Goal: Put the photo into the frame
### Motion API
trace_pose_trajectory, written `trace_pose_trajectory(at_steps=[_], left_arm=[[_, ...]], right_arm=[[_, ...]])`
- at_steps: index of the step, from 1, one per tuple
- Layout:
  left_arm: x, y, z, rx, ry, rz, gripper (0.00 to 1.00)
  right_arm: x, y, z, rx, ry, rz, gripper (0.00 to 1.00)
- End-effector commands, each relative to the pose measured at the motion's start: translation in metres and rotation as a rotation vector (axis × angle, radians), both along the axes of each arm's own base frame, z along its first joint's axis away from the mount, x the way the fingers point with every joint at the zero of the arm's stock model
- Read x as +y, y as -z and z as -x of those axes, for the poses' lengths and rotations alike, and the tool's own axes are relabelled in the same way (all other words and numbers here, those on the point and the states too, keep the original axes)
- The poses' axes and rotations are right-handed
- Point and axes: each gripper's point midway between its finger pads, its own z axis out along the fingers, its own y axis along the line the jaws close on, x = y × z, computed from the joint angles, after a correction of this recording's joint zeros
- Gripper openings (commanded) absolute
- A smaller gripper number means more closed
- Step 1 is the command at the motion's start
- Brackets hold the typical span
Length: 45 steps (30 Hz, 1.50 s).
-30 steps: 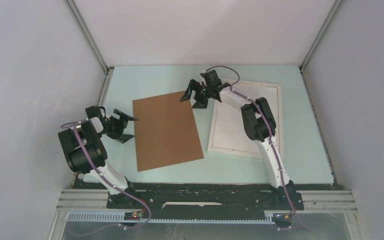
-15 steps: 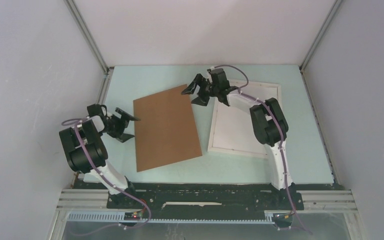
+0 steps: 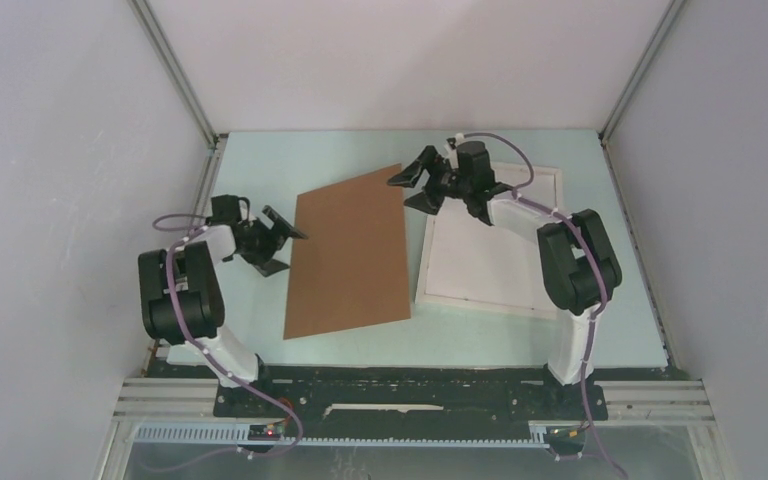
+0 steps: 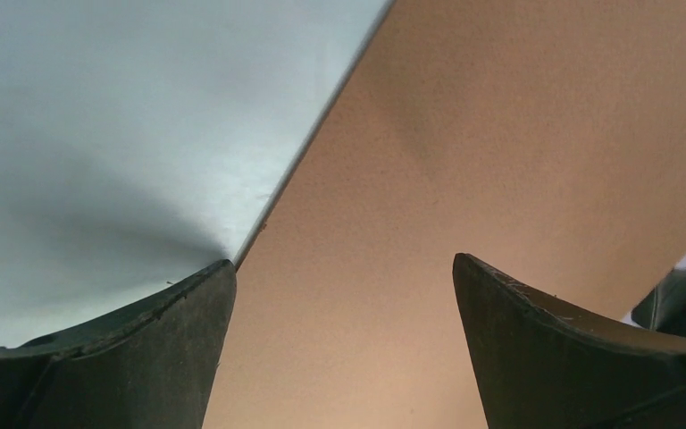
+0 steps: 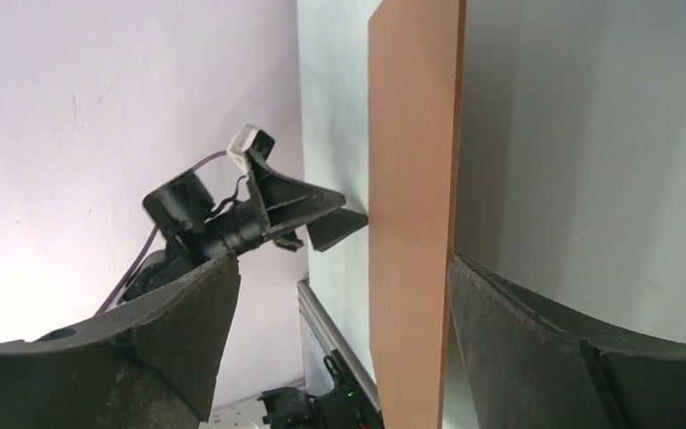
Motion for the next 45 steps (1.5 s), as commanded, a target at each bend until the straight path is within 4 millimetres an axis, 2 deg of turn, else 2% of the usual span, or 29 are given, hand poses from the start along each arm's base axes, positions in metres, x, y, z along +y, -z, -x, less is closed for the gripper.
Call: trace_pose_trajectory(at_steps=[1,5,7,11,15,19,25,28,31,34,38,43,45], left_arm=[[-0.065,0.012,0.017,0.081,0.079,0.108,1.00],[-0.082,0.009,0.010,0.064,0.109,0.088,1.00],[-0.097,0.013,0.013,0.073,0.153,0.082,1.00],[-0.106,0.020,0.018,0.080,0.175,0.079,1.00],[-0.108,0.024,0.025,0.080,0.188,0.073,1.00],[-0.110,0.023,0.029,0.071,0.198,0.081,1.00],[-0.113,0.021,0.030,0.058,0.202,0.104,1.00],[-0.119,0.019,0.031,0.048,0.204,0.141,1.00],[-0.122,0.014,0.033,0.031,0.217,0.142,1.00],[-0.123,0.009,0.036,0.014,0.229,0.141,1.00],[-0.125,-0.001,0.042,-0.023,0.251,0.144,1.00],[-0.118,-0.021,0.046,-0.084,0.283,0.078,1.00],[-0.114,-0.030,0.046,-0.104,0.293,0.042,1.00]], right_arm=[[-0.004,0.002,0.037,0.042,-0.116,-0.012,0.93],[-0.037,0.028,0.039,0.077,-0.094,0.020,0.95],[-0.057,0.041,0.042,0.086,-0.086,0.028,0.95],[-0.089,0.047,0.047,0.029,-0.082,0.100,0.98],[-0.120,0.059,0.056,0.076,-0.075,0.173,0.99],[-0.133,0.072,0.070,0.101,-0.094,0.252,0.98],[-0.132,0.076,0.084,0.119,-0.081,0.205,0.95],[-0.130,0.079,0.086,0.122,-0.068,0.166,0.85],[-0.130,0.073,0.082,0.089,-0.038,0.151,0.76],[-0.135,0.067,0.077,0.067,-0.009,0.162,0.63],[-0.140,0.052,0.074,0.034,0.007,0.145,0.33],[-0.155,0.030,0.073,-0.013,0.019,0.122,0.07],[-0.161,0.018,0.076,-0.034,0.013,0.100,0.00]])
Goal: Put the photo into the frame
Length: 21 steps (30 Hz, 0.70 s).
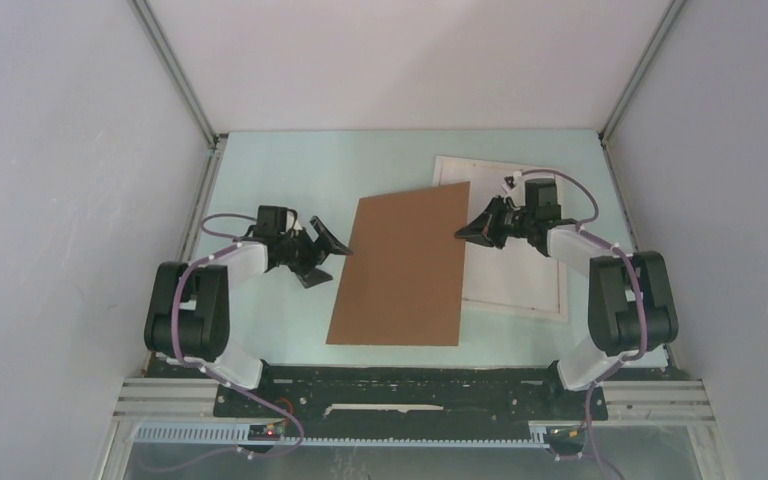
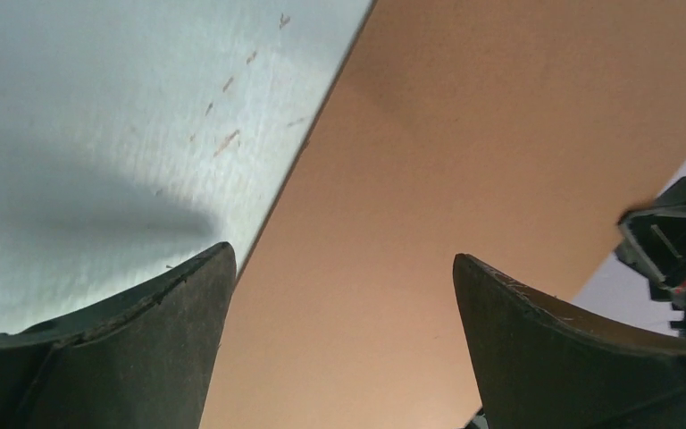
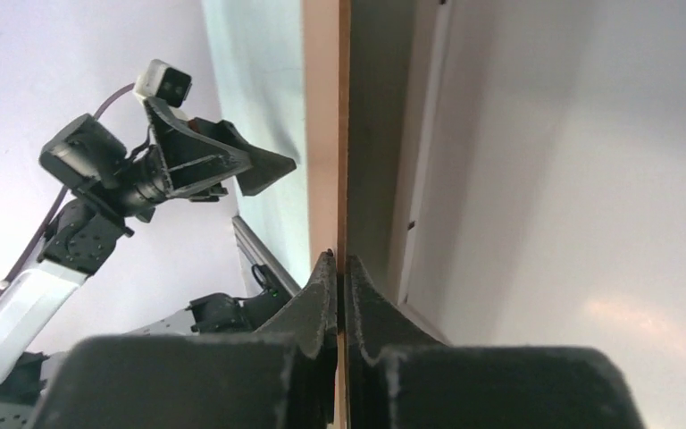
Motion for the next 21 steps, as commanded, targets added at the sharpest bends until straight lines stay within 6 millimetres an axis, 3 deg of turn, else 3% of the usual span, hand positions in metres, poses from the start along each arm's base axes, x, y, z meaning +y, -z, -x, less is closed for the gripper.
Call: trace_pose_trajectory(at_steps=[1,8,13,16,21], left_arm=[[0.009,-0.025,0.003,-0.095,0.044,-0.084,1.00],[-0.006,-0.058,0.004,-0.182,0.114,-0.055,1.00],[-0.029,-0.077,0.012,-0.229,0.199,0.065,1.00],[-0.030,-0.090,0.015,-0.294,0.213,0.072,1.00],[-0.028,-0.131,0.020,-0.467,0.257,0.057,1.00]], right_arm=[[-0.014,-0.047,-0.005,-0.131,-0.004,-0.055,0.00],[-0.052,-0.084,0.003,-0.148,0.021,-0.105,0.00],[-0.054,-0.113,0.026,-0.184,-0.034,-0.108,0.00],[-0.053,-0.134,0.037,-0.265,-0.075,-0.085,0.00],[-0.043,-0.162,0.054,-0.388,-0.138,-0.066,0.00]])
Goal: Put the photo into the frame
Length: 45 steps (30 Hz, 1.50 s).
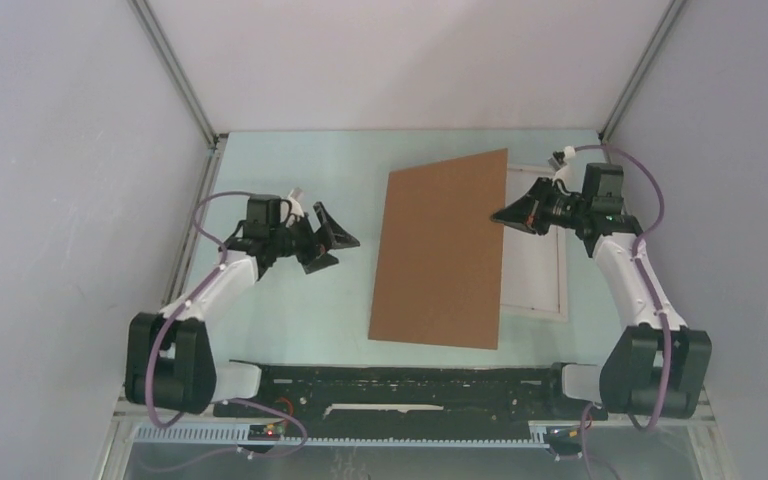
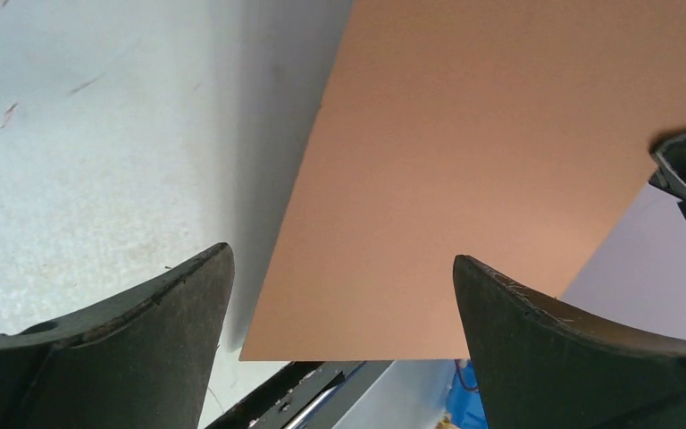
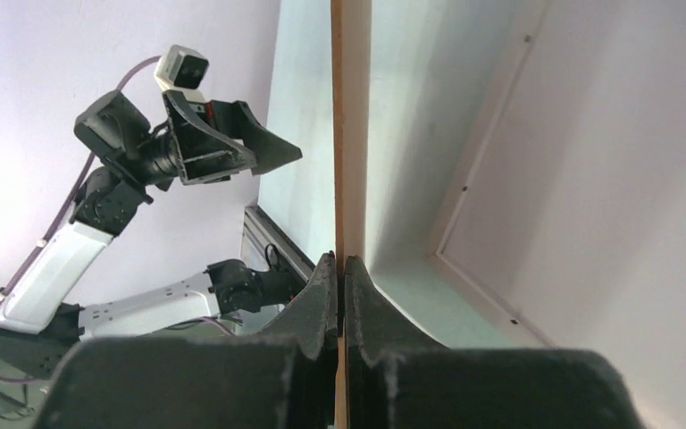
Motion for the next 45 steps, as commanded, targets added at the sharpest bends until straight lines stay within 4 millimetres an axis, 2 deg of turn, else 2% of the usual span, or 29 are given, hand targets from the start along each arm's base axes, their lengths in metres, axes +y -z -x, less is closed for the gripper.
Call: trace_pose_trajectory(at_steps=[1,7,10,13,16,20,23,24,29,33,38,45], left_arm=[[-0.004,-0.058,0.000,-0.270,0.090,0.016,0.99],[0.009,-0.094,-0.003,-0.483,0.027,-0.046,1.00],[0.006,-0.105,-0.007,-0.556,0.001,0.010,1.00],[0.003,-0.107,-0.014,-0.575,-0.038,0.066,1.00],[0.010,-0.108,-0.017,-0.555,-0.090,0.044,1.00],[0.015,-0.124,0.004,-0.618,-0.109,0.052,1.00],[0.004,-0.140,0.027,-0.638,-0.033,0.137,1.00],[-0.003,-0.151,0.042,-0.670,0.027,0.191,1.00],[-0.013,-0.194,0.092,-0.805,0.155,0.349,0.94],[-0.012,-0.213,0.115,-0.839,0.165,0.414,0.87],[-0.009,-0.231,0.125,-0.843,0.117,0.529,0.80],[-0.006,-0.224,0.117,-0.749,0.029,0.640,0.74]], right_arm=[[0.019,-0.053,0.026,-0.189,-0.137,-0.027,0.00],[0.033,-0.094,0.038,-0.234,-0.180,-0.137,0.00],[0.043,-0.117,0.048,-0.260,-0.203,-0.187,0.00],[0.052,-0.130,0.058,-0.268,-0.218,-0.214,0.00],[0.057,-0.140,0.063,-0.257,-0.253,-0.254,0.00],[0.065,-0.156,0.076,-0.286,-0.332,-0.298,0.00],[0.072,-0.162,0.085,-0.301,-0.379,-0.314,0.00],[0.073,-0.163,0.086,-0.301,-0.385,-0.317,0.00],[0.075,-0.168,0.084,-0.297,-0.395,-0.338,0.00],[0.072,-0.172,0.078,-0.302,-0.369,-0.349,0.00],[0.070,-0.183,0.067,-0.327,-0.314,-0.373,0.00],[0.057,-0.186,0.043,-0.303,-0.209,-0.427,0.00]])
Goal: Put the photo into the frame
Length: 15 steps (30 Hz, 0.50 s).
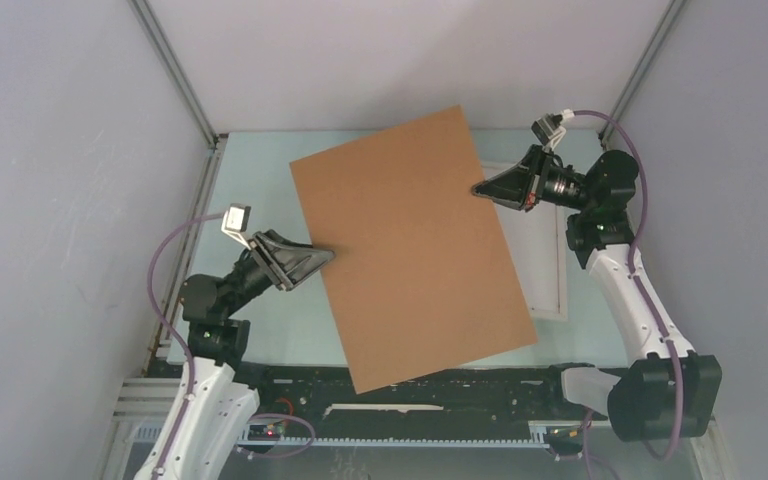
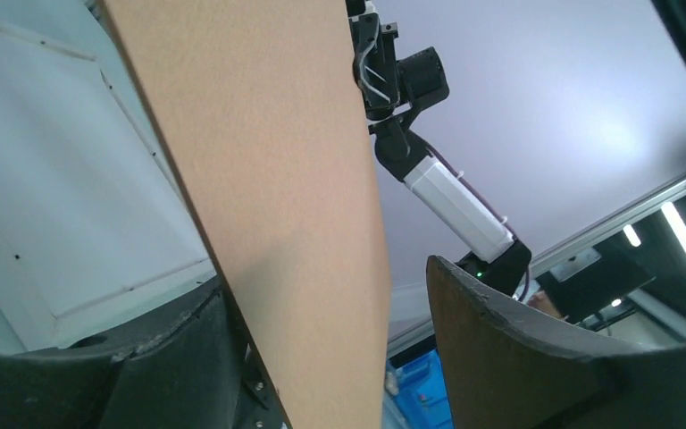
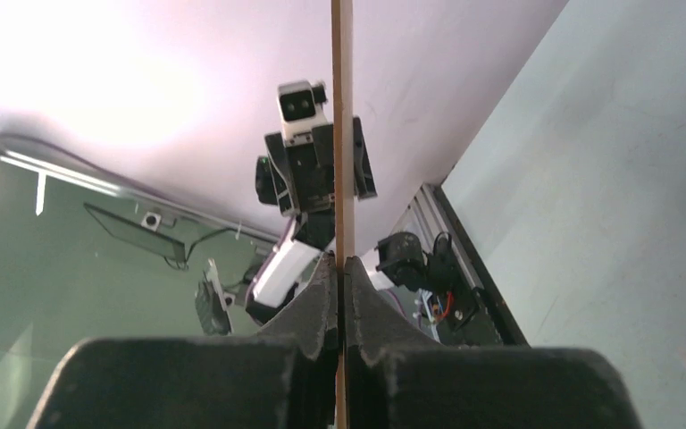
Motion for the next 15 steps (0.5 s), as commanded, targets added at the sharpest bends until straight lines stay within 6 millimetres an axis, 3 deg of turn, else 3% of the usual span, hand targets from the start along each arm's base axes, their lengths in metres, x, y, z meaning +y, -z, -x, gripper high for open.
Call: trace_pose_trajectory(at_steps=[1,3,5,10,15], left_arm=[[0.003,-0.007,-0.002,0.039,0.003,0.099,0.78],[0.003,-0.005,-0.007,0.069,-0.005,0.110,0.97],[0.003,-0.002,-0.013,0.095,-0.015,0.119,1.00],[0.001,0.009,-0.026,0.172,-0.013,0.122,0.98],[0.002,0.009,-0.031,0.157,-0.038,0.119,0.79]], right_arm=[[-0.009,-0.023,-0.021,-0.011,0.108,-0.080,0.00],[-0.012,-0.021,-0.028,0.006,0.144,-0.097,0.00],[-0.014,-0.019,-0.036,0.019,0.165,-0.121,0.00],[-0.019,-0.012,-0.052,0.043,0.203,-0.176,0.00],[-0.017,0.001,-0.062,0.070,0.191,-0.169,0.00]])
